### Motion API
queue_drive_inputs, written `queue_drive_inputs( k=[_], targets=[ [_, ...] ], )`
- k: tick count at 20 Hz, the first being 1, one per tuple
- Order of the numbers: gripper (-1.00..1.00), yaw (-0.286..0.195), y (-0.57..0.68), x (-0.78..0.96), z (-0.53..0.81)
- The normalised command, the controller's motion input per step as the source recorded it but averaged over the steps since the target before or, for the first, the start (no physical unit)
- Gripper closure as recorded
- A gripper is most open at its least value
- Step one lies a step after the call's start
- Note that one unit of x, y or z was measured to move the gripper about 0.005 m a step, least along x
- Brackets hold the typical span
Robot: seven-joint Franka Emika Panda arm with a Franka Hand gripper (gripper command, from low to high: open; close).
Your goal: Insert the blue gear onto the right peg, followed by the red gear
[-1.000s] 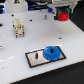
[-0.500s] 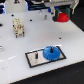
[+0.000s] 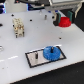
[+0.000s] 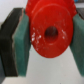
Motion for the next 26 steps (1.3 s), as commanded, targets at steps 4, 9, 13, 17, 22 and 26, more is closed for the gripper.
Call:
queue_drive_inputs(
  k=[4,9,13,17,22,26],
  targets=[
    [1.0,0.0,-0.25,0.74,0.12],
    [1.0,0.0,-0.24,0.65,0.01],
    [1.0,0.0,-0.22,0.52,-0.01],
    [1.0,0.0,-0.23,0.3,-0.07],
    [1.0,0.0,-0.18,0.09,-0.11],
    [1.0,0.0,-0.17,0.06,-0.17]
  ],
)
